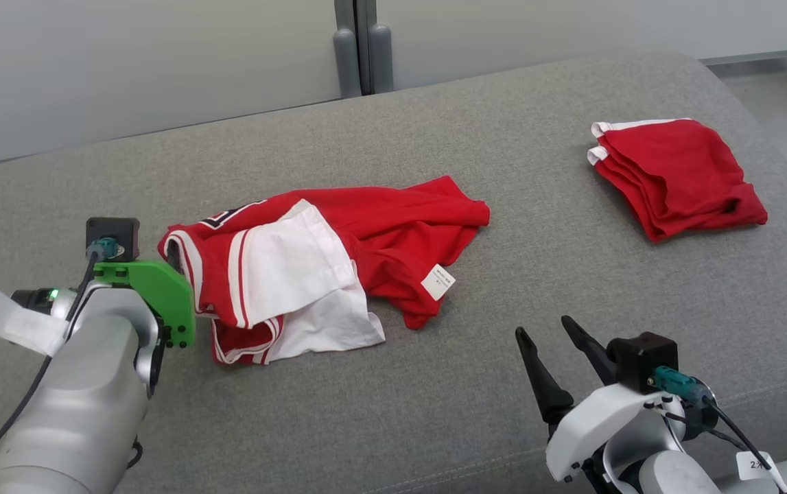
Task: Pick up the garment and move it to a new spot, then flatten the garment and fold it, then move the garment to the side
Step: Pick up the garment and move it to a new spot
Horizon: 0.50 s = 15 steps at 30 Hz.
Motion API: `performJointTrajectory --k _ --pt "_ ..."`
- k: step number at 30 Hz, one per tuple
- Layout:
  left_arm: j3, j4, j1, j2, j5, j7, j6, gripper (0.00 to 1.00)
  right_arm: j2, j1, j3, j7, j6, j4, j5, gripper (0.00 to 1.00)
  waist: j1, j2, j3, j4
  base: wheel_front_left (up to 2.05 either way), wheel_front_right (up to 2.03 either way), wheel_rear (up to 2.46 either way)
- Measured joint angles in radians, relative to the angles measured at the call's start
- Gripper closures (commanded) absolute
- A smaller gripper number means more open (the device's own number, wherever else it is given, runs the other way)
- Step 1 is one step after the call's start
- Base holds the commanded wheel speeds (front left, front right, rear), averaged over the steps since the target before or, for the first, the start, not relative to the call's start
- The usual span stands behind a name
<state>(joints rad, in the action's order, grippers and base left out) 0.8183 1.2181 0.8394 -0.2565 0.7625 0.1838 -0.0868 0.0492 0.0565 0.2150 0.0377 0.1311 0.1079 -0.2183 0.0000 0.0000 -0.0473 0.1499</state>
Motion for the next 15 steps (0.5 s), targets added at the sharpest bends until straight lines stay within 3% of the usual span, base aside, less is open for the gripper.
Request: performJointTrajectory --k 6,15 --pt "0.030 -0.005 0.034 0.025 -0.020 -0.028 -0.003 0.00 0.000 -0.004 0.004 0.000 0.000 0.006 -0.009 0.00 0.0000 0.0000 0.026 0.001 0.00 0.00 0.00" --pt "0.048 0.015 0.057 -0.007 -0.026 -0.118 -0.012 0.00 0.000 -0.007 -0.001 -0.014 0.000 0.018 -0.018 0.00 0.0000 0.0000 0.048 0.012 0.00 0.00 0.00"
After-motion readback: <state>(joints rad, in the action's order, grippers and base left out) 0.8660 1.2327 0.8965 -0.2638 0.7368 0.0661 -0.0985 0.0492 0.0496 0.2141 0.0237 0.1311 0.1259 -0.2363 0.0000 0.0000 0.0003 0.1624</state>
